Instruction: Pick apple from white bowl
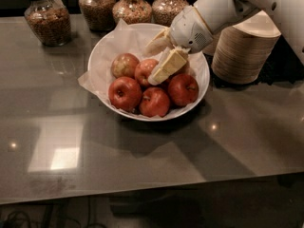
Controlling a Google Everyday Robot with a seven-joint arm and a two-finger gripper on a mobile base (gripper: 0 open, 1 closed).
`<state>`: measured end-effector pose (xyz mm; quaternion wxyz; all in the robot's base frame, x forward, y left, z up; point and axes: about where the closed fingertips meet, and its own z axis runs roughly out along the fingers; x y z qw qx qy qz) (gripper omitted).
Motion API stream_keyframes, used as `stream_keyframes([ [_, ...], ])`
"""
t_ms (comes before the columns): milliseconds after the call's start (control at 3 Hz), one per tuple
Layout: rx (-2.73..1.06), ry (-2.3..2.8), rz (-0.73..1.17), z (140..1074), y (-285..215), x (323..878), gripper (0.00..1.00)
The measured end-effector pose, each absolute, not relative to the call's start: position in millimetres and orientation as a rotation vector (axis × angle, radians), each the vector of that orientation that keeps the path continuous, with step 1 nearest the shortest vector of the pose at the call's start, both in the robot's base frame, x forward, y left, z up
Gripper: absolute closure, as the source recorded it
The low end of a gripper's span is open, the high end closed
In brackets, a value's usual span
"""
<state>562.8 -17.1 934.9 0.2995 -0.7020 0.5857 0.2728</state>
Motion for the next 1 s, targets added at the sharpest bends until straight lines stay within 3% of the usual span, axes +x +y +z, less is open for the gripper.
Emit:
stream_keyframes([
  [1000, -1.858, 1.61, 0.881, 913.2, -17.8, 574.9, 0.36],
])
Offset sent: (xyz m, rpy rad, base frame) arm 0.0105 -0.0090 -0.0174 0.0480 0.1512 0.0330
